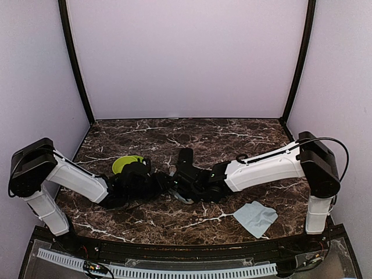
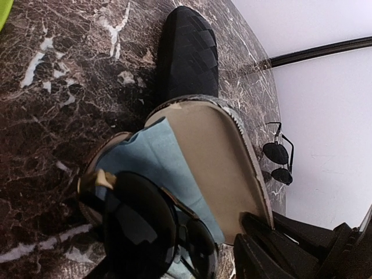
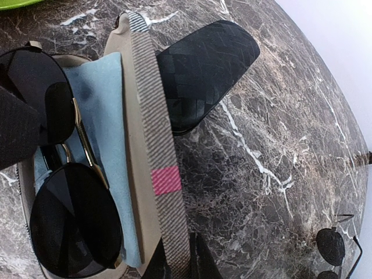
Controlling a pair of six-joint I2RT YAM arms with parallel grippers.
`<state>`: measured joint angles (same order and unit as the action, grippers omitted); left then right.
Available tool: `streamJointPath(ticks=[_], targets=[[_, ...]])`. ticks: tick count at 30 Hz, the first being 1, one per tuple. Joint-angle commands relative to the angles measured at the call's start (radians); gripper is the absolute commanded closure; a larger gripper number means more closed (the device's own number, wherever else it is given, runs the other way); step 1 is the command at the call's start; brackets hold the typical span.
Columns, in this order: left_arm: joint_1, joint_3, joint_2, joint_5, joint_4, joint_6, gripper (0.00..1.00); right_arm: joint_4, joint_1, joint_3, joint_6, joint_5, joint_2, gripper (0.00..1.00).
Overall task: Organize the sunglasses
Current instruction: Place the sunglasses in the sunglasses case.
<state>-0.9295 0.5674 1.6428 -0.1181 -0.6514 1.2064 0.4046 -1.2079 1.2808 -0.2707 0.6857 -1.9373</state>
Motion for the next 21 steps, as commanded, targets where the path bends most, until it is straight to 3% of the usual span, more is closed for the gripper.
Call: streamJointPath(ticks=[1,12,21], targets=[[0.007,-0.03,-0.044,-0.032,0.063,0.009,0.41,-0.043,-0.006,0.025,-0.018,0.037,0.007,1.0],[0.009,-0.055,-0.082,-0.044,0.082,-0.001,0.4,-0.042,-0.01,0.022,-0.024,0.039,0.006,1.0],[0.01,-0.053,-0.17,-0.034,0.106,-0.168,0.39,-0.052,-0.011,0.0,0.016,0.049,0.019,1.0]])
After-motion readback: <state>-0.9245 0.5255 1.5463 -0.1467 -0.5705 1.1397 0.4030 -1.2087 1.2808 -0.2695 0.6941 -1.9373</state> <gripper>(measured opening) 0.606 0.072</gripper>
